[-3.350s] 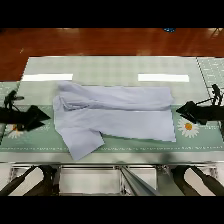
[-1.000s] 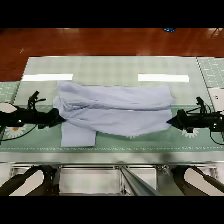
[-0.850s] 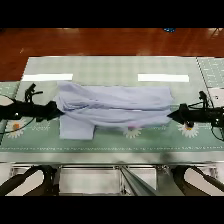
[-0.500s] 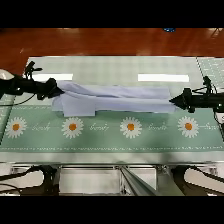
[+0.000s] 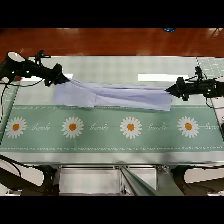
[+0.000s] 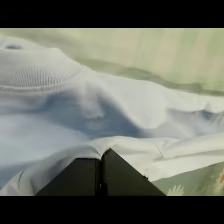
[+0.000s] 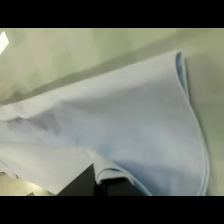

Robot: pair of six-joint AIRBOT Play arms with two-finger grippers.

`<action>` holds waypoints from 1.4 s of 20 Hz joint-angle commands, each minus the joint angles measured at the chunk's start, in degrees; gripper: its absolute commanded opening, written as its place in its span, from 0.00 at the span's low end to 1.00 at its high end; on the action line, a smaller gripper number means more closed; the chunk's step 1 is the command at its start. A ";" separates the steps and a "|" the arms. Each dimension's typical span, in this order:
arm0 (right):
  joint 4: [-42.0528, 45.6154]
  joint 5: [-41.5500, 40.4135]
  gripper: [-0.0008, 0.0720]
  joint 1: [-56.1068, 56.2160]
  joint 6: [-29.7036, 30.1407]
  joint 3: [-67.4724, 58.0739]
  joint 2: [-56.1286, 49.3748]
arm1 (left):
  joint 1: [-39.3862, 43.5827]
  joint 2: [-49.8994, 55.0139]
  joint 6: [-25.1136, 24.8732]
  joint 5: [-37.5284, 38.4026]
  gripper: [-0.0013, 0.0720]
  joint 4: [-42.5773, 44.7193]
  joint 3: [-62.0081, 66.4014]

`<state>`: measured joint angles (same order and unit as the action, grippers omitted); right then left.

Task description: Fold the shirts.

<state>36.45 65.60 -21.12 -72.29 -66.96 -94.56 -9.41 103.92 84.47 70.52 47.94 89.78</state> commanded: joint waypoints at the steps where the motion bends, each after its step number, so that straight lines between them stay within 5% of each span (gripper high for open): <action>1: 0.07 -1.01 0.04 0.24 -0.98 -3.69 -3.80 | 0.13 3.21 0.24 0.44 0.05 -0.02 5.29; 6: -1.14 -5.55 0.04 0.28 -0.98 -4.46 -5.07 | 0.52 4.70 0.22 -4.94 0.05 -0.48 5.99; 7: -1.60 -6.86 0.15 0.28 -0.98 -4.46 -5.09 | 0.96 5.16 0.28 -5.44 0.09 -0.48 5.97; 9: -2.05 -8.79 0.58 0.26 -0.79 -4.48 -5.07 | 1.86 5.99 0.02 -5.49 0.59 -0.31 6.03; 10: -1.60 -8.76 0.59 -0.15 -0.83 -4.72 -4.76 | 1.68 5.99 0.09 -5.55 0.71 0.68 6.43; 14: 1.31 -2.56 0.58 -7.13 -1.05 -6.05 -0.48 | -4.50 5.20 5.95 5.27 0.71 9.84 14.91; 18: 17.97 4.13 0.58 -13.22 -6.69 -4.57 3.96 | -11.32 -2.01 6.80 12.02 0.71 21.53 16.90; 28: 6.64 -6.03 0.58 -3.56 -4.83 2.43 -0.72 | -2.19 -37.46 0.66 -15.10 0.71 18.78 -26.93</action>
<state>46.98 62.08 -27.73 -77.80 -64.86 -93.43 -15.35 75.83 87.24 64.01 68.03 75.44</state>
